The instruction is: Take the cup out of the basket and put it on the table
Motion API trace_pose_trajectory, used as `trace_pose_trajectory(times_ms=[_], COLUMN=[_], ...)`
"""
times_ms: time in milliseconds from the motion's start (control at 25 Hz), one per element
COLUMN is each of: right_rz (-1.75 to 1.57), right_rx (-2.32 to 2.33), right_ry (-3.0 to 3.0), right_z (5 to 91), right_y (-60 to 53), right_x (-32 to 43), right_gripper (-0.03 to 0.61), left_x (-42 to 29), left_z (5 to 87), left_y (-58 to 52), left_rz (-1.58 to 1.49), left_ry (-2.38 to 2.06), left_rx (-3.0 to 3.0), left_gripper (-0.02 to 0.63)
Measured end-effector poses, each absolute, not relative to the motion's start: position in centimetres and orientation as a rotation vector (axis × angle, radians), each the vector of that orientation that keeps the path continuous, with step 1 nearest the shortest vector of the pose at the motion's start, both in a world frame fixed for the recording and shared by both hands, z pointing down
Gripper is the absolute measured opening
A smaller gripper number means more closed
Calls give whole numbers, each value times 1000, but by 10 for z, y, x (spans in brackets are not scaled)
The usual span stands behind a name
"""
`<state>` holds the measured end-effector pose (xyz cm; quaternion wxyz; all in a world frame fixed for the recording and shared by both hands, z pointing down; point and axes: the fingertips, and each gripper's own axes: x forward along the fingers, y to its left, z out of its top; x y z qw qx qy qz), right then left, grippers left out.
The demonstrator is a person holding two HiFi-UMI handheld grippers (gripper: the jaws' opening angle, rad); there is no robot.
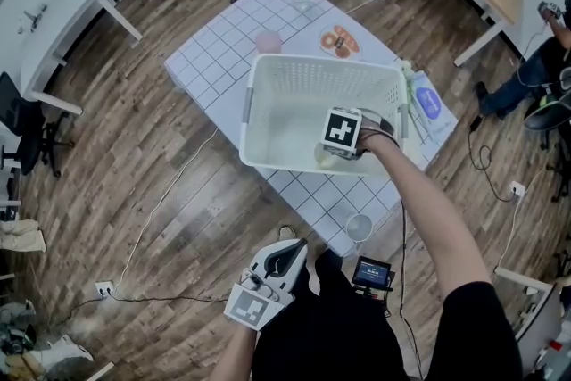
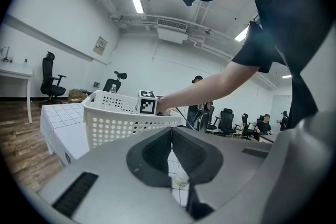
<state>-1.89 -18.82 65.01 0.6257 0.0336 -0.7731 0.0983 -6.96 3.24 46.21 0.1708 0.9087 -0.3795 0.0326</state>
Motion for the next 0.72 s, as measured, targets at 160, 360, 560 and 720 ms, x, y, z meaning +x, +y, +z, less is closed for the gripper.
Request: trace_pose_trajectory(times_ms=[160, 360, 560, 720], right_rz=[229, 230, 256, 236], right_rx=[58, 41, 4, 30], right_ry=[-1766, -1757, -1774, -1741], right_z=[658, 662, 667, 671], right_y=[-187, -185, -176, -180], right_x=[-22, -23, -28, -23], right_gripper=[189, 148, 75, 37], left_x=[-71, -73, -73, -74], left_z=[462, 463, 462, 464], left_y=[31, 31, 30, 30], left_rz=[82, 89, 91, 90], left_ry=[-1080, -1075, -1070, -1070], left_rx=[2585, 2577, 2574, 2569], left_gripper=[8, 8, 8, 8])
